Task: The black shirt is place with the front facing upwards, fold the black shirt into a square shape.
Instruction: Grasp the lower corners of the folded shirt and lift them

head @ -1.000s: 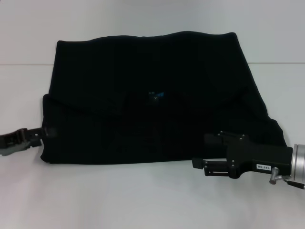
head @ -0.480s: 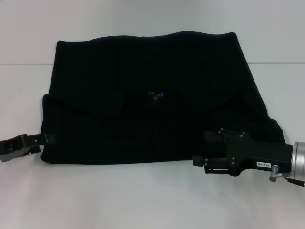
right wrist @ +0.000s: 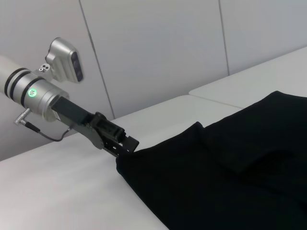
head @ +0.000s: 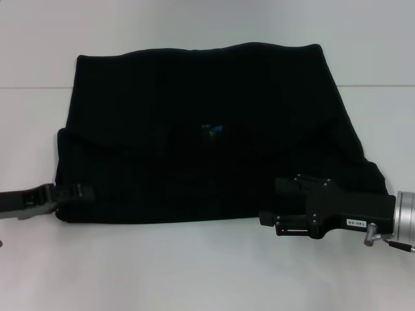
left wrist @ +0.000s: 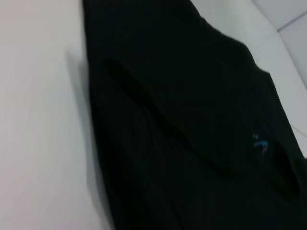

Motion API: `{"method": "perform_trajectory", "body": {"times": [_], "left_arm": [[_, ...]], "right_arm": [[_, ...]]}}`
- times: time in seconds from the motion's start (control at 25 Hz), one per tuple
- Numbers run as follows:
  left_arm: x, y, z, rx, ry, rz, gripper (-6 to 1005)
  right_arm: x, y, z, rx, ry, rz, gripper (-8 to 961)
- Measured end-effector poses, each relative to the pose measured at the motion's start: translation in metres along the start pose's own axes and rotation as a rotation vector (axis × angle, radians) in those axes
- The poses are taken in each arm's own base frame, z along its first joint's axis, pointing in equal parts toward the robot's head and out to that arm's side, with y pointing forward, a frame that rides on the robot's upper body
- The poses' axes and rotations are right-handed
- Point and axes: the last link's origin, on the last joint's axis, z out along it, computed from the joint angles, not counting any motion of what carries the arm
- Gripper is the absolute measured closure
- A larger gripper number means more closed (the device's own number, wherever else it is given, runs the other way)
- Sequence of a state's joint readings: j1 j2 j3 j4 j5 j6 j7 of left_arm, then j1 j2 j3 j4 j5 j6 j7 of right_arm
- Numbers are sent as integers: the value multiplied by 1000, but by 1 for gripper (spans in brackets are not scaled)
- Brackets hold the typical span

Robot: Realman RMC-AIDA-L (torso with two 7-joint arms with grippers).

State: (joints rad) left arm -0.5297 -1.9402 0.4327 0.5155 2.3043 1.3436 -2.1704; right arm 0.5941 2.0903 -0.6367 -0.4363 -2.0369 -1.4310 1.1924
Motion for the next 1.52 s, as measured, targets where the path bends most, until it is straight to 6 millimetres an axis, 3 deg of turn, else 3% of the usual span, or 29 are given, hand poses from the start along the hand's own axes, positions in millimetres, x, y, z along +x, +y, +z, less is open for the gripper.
{"method": "perform_trajectory", "body": {"times": [0.4, 0.84, 1.08, 1.16, 1.28, 1.52], "left_arm": [[1, 4, 4, 14, -58, -10, 263], [2, 2, 4, 47, -84, 0, 599], [2, 2, 4, 47, -83, -10, 883], [2, 2, 4, 48, -83, -11, 963], [4, 2, 3, 48, -81, -13, 963], [8, 5, 3, 42, -82, -10, 963]], "right_arm": [[-1, 0, 1, -4, -1, 4, 28], [-1, 1, 0, -9, -5, 9, 29], [-3, -3, -6, 10, -13, 46, 28], [-7, -10, -12, 31, -8, 95, 28], [-20, -28, -30, 89, 18, 217, 28], [-59, -73, -85, 270, 218, 576, 29]]}}
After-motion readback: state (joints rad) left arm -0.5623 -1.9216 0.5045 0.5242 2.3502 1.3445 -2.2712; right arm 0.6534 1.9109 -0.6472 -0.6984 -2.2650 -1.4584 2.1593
